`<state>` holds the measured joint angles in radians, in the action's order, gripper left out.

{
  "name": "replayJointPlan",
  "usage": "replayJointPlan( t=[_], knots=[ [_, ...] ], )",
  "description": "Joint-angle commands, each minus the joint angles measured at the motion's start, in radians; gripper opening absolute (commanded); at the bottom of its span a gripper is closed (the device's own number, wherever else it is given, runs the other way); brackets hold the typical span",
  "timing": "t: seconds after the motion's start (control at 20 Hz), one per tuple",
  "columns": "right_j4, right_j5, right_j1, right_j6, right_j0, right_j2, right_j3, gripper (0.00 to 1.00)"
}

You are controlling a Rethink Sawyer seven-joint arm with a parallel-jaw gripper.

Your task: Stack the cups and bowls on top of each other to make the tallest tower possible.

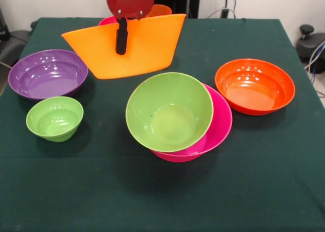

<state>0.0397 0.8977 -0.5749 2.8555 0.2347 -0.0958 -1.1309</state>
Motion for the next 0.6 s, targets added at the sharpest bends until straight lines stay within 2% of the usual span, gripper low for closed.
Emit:
replayJointPlan(
  t=[0.05,0.25,0.6],
  knots=[
    [0.068,0.108,0.102,-0.218,-0.001,0.116,0.111,0.00],
    [0.066,0.132,0.118,-0.215,-0.007,0.112,0.148,0.00],
    [0.049,0.128,0.111,-0.186,-0.027,0.102,0.123,0.00]
  ],
)
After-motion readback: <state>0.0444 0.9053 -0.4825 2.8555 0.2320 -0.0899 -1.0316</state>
